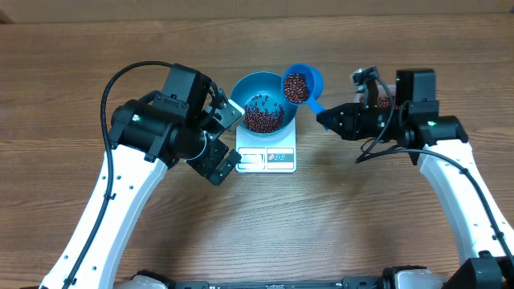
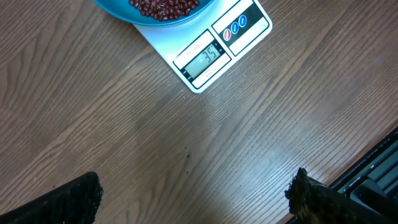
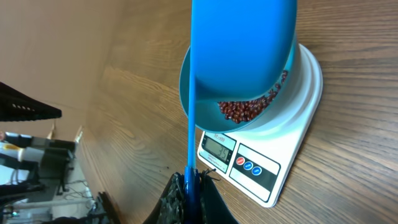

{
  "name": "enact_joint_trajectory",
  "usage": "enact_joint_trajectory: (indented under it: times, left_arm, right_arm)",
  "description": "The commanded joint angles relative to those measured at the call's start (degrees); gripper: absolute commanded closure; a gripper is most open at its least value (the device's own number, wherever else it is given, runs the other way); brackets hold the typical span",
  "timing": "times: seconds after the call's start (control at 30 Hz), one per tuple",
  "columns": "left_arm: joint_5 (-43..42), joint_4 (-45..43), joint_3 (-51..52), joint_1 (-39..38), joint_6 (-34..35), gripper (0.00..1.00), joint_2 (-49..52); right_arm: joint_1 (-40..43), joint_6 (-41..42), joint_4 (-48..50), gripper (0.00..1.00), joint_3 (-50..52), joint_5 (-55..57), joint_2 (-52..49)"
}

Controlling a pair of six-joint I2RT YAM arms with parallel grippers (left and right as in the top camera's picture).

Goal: Scoop item into bowl and weigh 150g on scale
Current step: 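Carry the filled scoop with the right gripper over the teal bowl, then tilt the scoop with the right gripper, pouring beans into the bowl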

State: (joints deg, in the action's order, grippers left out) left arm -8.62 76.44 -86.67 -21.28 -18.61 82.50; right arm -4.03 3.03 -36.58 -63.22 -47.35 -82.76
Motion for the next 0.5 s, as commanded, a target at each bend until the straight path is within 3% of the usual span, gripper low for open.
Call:
enact_joint_trajectory:
  times: [0.0, 0.47]
  left_arm:
    - [-1.07, -0.17, 0.28, 0.26, -1.29, 0.0, -0.76]
    - [-1.07, -0.17, 0.28, 0.26, -1.29, 0.0, -0.76]
  right_arm:
    - [-1.77, 0.42, 0.96, 0.96, -1.79, 2.71, 1.75]
    - [-8.87, 0.37, 3.87, 0.96, -1.79, 13.14, 1.75]
